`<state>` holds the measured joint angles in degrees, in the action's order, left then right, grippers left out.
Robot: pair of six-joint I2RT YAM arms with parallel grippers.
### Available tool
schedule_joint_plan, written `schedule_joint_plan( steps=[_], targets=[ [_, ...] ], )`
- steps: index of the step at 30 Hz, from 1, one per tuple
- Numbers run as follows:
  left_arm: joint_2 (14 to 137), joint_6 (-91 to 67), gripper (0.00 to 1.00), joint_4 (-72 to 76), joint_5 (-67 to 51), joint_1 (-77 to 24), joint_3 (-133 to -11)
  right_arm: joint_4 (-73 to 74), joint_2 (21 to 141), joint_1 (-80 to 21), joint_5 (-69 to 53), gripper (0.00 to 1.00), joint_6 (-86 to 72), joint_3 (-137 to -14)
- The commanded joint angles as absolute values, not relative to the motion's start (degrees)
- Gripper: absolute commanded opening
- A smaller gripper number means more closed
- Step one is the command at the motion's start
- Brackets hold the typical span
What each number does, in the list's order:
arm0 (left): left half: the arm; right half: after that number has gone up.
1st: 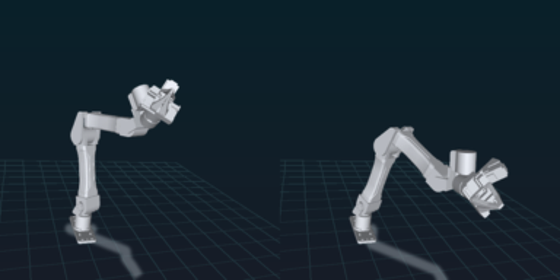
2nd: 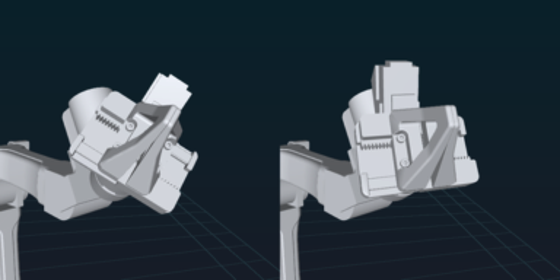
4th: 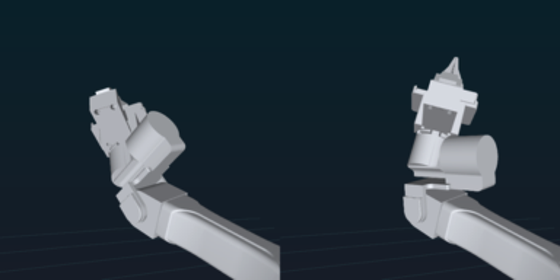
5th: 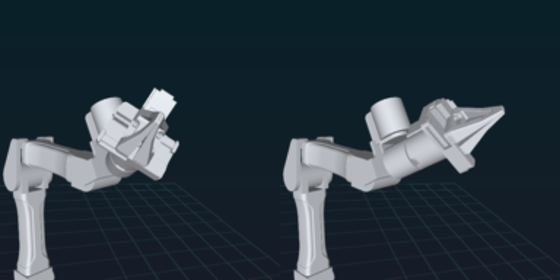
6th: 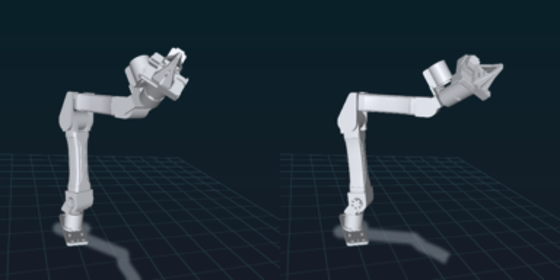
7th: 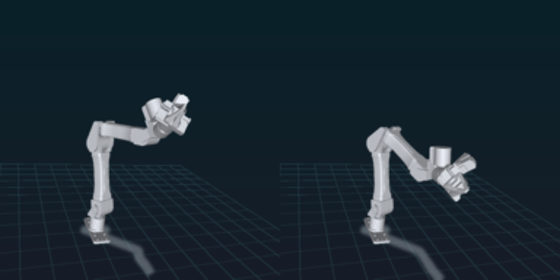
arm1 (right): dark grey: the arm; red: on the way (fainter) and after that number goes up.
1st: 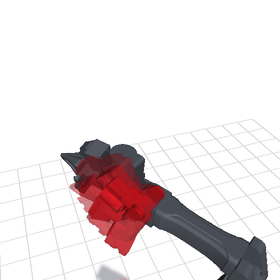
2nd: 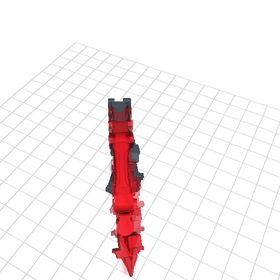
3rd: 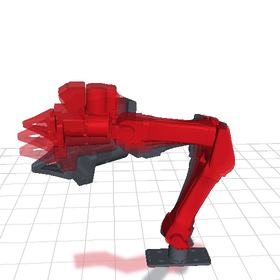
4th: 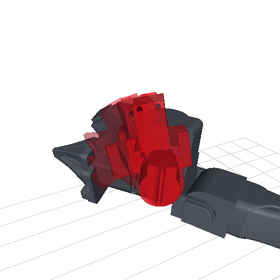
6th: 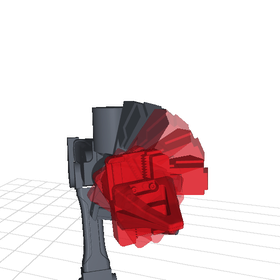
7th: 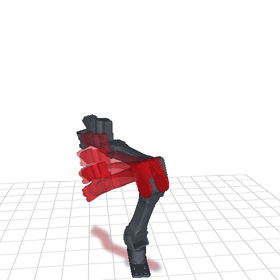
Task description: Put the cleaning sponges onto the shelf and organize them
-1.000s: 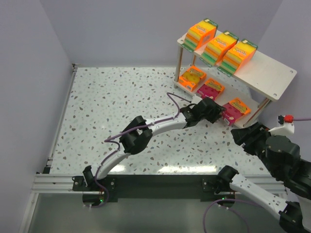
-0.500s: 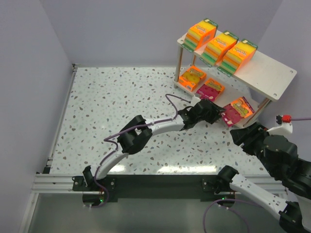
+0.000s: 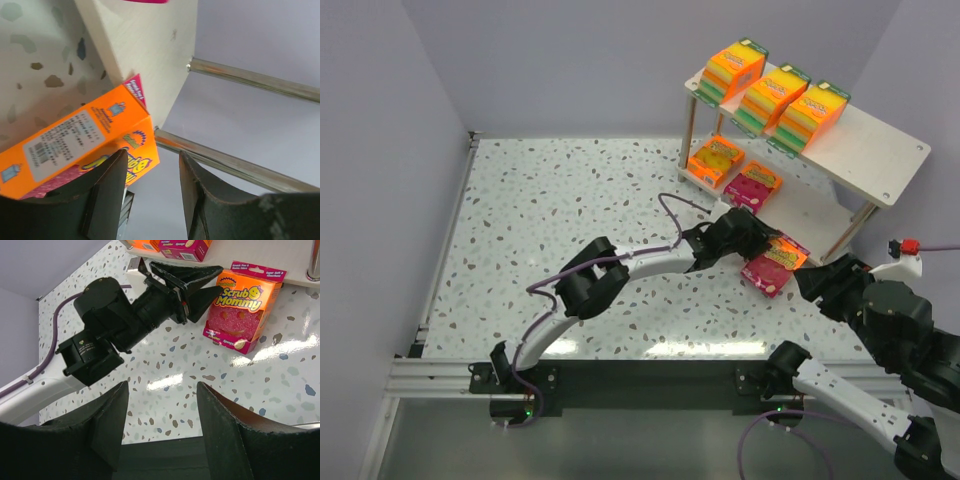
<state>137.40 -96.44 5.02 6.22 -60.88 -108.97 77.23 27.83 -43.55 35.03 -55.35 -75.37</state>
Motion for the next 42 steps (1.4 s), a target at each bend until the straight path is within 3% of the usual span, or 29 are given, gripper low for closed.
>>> schedule_joint_plan(
  steps=[1,5,12,31,42],
  targets=[
    [136.9,-96.1,0.50,8.5,5.5,-61.0,-113.8,87.7,28.0,-43.7,36.2,0.61,-56.5,-75.1],
    [135.5,-94.6,0.48,6.2,4.2,-60.8,-114.4,88.6,28.0,-43.6,36.6,0.61,-56.9,-75.4],
    [124.8,-94.7,0.46,2.1,3.3,-61.3,-100.5,89.3,26.9,-43.6,36.8,0.60,-58.0,-74.4],
    [136.4,-95.0,0.46,-5.6,-4.7,-61.9,-112.1,88.6,27.3,-43.6,36.7,0.61,-58.5,-73.2],
    [141.6,-97.2,0.47,2.9,-2.6,-61.3,-115.7,88.2,27.7,-43.6,36.3,0.60,-58.6,-73.0]
  ],
)
